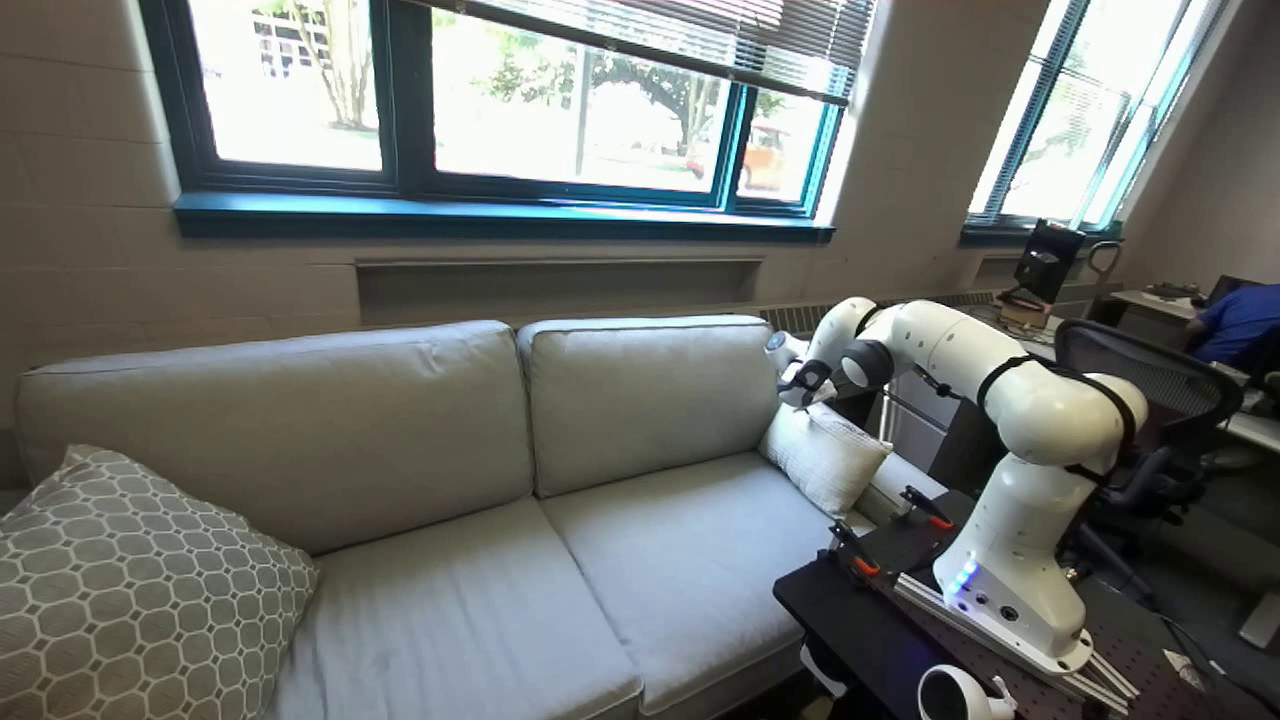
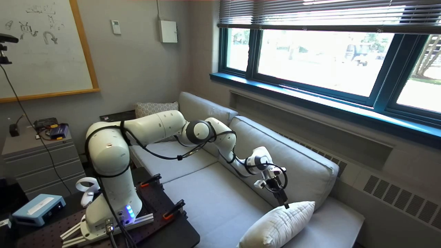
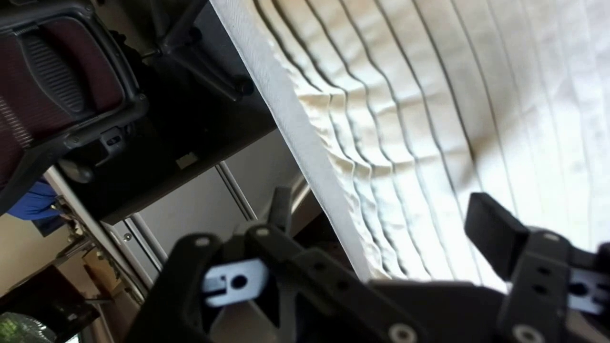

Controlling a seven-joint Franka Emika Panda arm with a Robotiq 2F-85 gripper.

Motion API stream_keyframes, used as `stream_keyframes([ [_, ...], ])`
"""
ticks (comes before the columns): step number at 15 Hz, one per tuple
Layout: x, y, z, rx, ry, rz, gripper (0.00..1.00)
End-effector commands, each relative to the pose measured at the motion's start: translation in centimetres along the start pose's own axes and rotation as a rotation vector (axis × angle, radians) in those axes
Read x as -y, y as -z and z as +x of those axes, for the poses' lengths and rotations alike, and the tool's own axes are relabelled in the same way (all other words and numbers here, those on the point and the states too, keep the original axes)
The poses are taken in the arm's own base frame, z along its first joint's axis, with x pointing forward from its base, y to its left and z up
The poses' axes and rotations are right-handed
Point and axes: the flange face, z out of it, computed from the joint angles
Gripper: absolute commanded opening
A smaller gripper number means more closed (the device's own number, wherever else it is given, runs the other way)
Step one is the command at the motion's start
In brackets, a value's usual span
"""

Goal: Move white pillow to the right arm rest side of the couch

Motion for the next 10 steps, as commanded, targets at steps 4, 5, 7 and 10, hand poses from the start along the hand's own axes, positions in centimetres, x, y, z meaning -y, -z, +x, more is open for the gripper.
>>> stream_keyframes([
  [4,-0.9,4.9,2.7,0.014,-0.005,0.107,1.00],
  [5,-0.6,6.1,2.9,0.026,0.008,0.141,1.00],
  [7,0.2,9.0,3.4,0.035,0.040,0.231,1.00],
  [10,1.5,13.3,3.6,0.034,0.105,0.381,1.00],
])
